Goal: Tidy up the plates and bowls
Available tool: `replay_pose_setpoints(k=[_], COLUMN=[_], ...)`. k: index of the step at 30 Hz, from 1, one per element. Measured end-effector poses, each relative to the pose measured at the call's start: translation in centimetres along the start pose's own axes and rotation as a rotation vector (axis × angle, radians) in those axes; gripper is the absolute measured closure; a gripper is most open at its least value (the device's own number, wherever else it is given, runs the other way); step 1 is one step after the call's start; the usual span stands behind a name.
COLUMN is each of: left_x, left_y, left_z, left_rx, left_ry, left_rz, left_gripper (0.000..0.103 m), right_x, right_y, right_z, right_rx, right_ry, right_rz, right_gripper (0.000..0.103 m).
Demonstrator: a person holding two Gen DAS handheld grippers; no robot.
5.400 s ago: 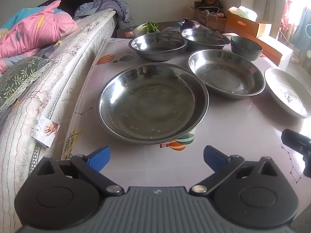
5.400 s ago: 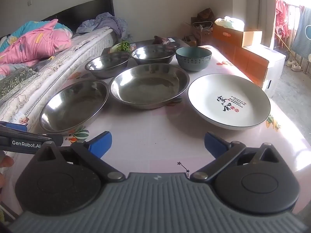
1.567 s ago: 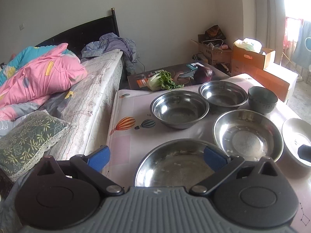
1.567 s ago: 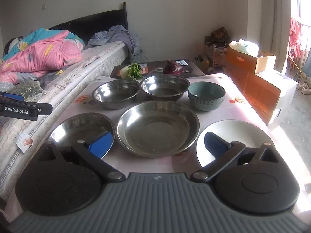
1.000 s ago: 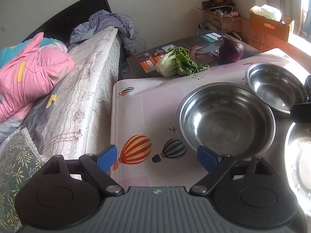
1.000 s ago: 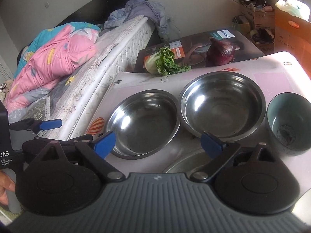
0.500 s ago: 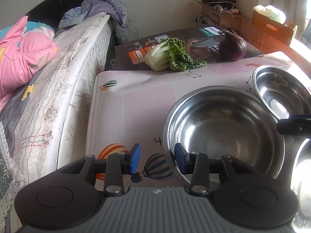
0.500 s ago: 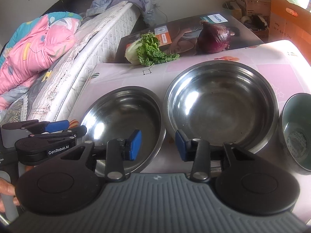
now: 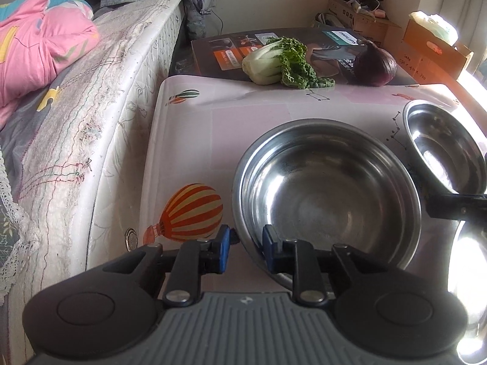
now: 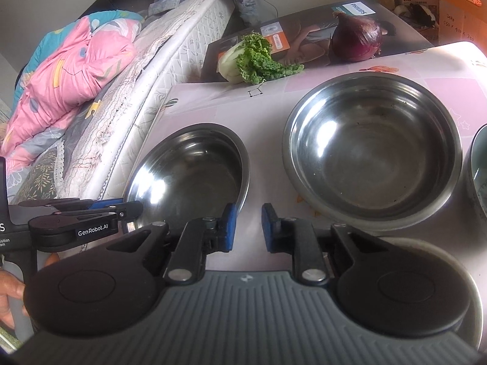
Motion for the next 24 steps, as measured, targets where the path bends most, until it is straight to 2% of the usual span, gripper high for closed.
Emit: replay_pose_setpoints(k=[3,5,13,15,18,24], left_x=[0.1,0.0,-1.5,-1.7,-1.6,-1.2], left_y=[-0.1,-0.2,-0.5,-0.5,-0.7,-1.1], left_z=[-0.2,-0.4,-0.4,-0.3,0.1,0.2], left_rx=[0.002,0.017,0.04,0.041,0.034,0.03], left_ry=[0.009,0.015,0.025,0.031,0.038,0.019], left_rz=[0.009,0.009,-0.005,-0.006,0.006,0.017], left_gripper=[0.07,0.062,0.063,0.065,0.073,0.073], right_x=[-0.5,-0.9,-3.0,-3.2,-3.4,-3.2], right_y=[-0.1,-0.5,-1.1,-1.2,-1.3,-1.4], right_z=[-0.8,-1.0,-1.0,-1.0,-0.9,-0.8], right_rx=[-0.013,-0.034,-0.033,-0.026,-0.024,-0.021], right_ry=[-0.01,-0.021,0.008,0.013,0.011,0.011], right_rz=[-0.003,-0.004,-0.01,-0.004,0.002,0.009], right_gripper=[0.084,0.084,0.086,0.086,0.089,0.09])
Point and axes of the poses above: each gripper's, at about its wrist camera, not at the fingertips, and x roughly against the way its jaws point, z to its right, y to its underside, the point moved 10 cm from there along -x, roughly the way its jaws point, and after that the axes turned 9 degrees about -x, right-handed, at the moved point
